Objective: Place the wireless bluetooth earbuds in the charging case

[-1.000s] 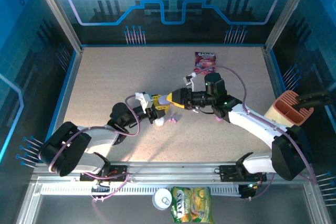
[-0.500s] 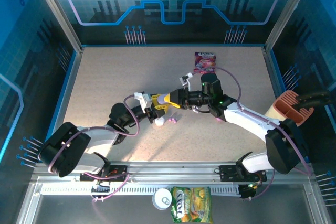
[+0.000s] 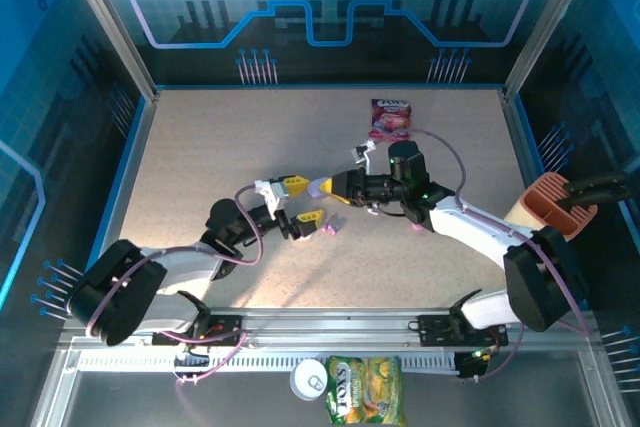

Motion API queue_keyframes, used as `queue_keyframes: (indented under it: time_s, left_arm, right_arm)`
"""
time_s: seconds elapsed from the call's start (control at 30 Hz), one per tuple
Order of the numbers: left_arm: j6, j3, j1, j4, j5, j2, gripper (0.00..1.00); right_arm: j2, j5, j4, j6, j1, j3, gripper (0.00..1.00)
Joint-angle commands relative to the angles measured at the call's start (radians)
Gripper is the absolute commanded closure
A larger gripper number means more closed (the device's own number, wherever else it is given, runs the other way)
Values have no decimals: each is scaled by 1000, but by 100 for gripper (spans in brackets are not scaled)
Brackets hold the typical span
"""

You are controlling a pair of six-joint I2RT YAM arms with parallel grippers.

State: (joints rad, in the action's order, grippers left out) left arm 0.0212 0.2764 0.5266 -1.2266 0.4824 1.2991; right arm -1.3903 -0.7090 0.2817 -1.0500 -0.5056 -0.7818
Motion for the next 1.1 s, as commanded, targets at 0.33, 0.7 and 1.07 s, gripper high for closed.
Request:
queue_keyframes:
  time_s: [0.33, 0.7, 1.07]
  left_arm:
    - [-170, 9, 3, 641, -157, -299, 5]
    - [-141, 32, 5, 662, -189, -272, 4]
    - [-135, 74, 13, 681, -197, -200, 1]
  right_arm:
    - [-178, 335, -299, 302, 133, -22, 83]
    - [-369, 293, -231, 314, 127, -66, 75]
    - [-165, 445, -461, 443, 119, -92, 29]
